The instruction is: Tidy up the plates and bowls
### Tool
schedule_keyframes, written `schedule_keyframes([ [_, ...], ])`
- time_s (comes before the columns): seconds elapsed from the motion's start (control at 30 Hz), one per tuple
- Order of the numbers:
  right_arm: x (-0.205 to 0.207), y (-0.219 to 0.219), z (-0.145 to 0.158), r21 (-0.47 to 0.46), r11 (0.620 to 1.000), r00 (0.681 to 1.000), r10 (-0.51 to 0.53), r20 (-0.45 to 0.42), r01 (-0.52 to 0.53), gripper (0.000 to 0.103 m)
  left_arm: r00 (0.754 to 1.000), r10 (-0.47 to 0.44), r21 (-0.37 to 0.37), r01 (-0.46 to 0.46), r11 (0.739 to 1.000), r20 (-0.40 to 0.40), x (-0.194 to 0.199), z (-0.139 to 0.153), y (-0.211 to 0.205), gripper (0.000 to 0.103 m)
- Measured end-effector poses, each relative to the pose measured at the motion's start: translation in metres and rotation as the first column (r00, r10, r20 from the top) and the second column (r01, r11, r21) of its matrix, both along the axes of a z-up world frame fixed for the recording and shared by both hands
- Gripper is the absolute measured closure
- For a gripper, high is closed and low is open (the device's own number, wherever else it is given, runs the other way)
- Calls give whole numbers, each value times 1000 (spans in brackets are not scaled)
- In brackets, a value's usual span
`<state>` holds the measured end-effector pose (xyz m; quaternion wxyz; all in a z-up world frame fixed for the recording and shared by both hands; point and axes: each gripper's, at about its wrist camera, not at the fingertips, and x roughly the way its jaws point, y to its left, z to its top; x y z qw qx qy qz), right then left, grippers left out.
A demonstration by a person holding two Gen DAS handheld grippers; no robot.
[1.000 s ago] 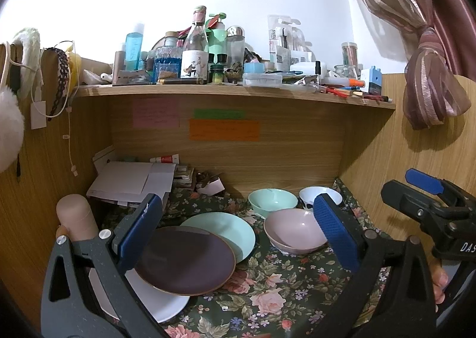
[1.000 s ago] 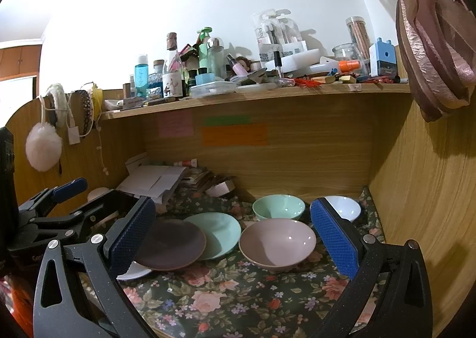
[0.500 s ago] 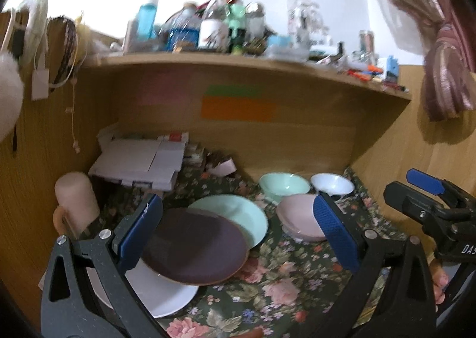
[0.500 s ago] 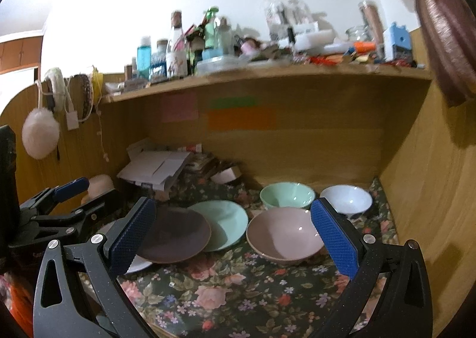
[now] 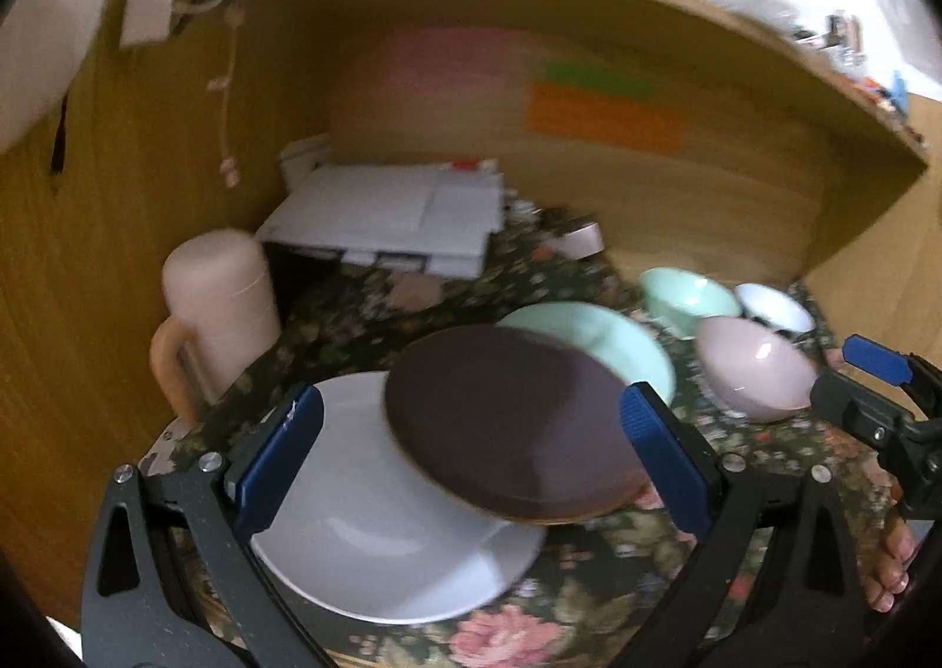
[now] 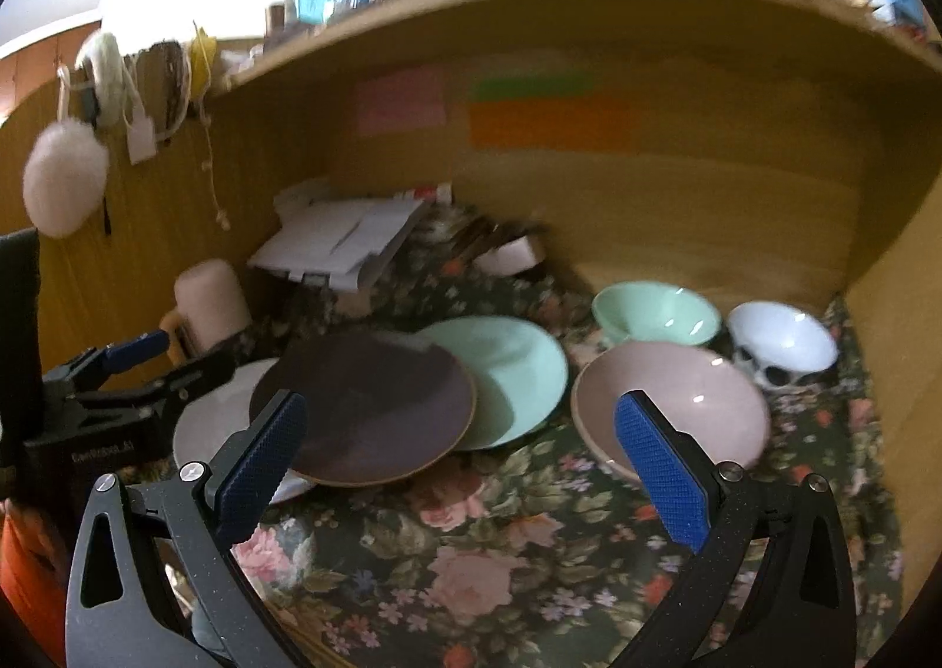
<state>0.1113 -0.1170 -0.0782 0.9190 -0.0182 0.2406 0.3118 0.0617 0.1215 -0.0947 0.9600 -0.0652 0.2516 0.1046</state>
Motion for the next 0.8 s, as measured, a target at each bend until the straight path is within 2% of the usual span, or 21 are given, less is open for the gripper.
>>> schedule_keyframes([
  [0.13, 18, 20, -15, -50, 999, 999, 13, -37, -14, 0, 998, 23, 15, -22, 1000, -56, 9, -15, 16, 0],
  [0.37, 47, 46, -35, -123, 991, 994, 39, -99, -51, 0, 992, 47, -37, -51, 998, -115, 22, -38, 36, 0],
  [0.53, 69, 57, -44, -125, 989, 988, 58, -145, -76, 0, 989, 36, -57, -45, 997, -146, 32, -43, 43, 0],
  [0.7, 96, 68, -57, -143, 985, 973, 59, -223, -93, 19, 984, 32, -34, -39, 999, -176, 43, -48, 45, 4],
  [0.8, 109, 73, -65, -151, 983, 962, 60, -266, -103, 29, 975, -10, -67, -5, 998, -222, 53, -54, 46, 7],
])
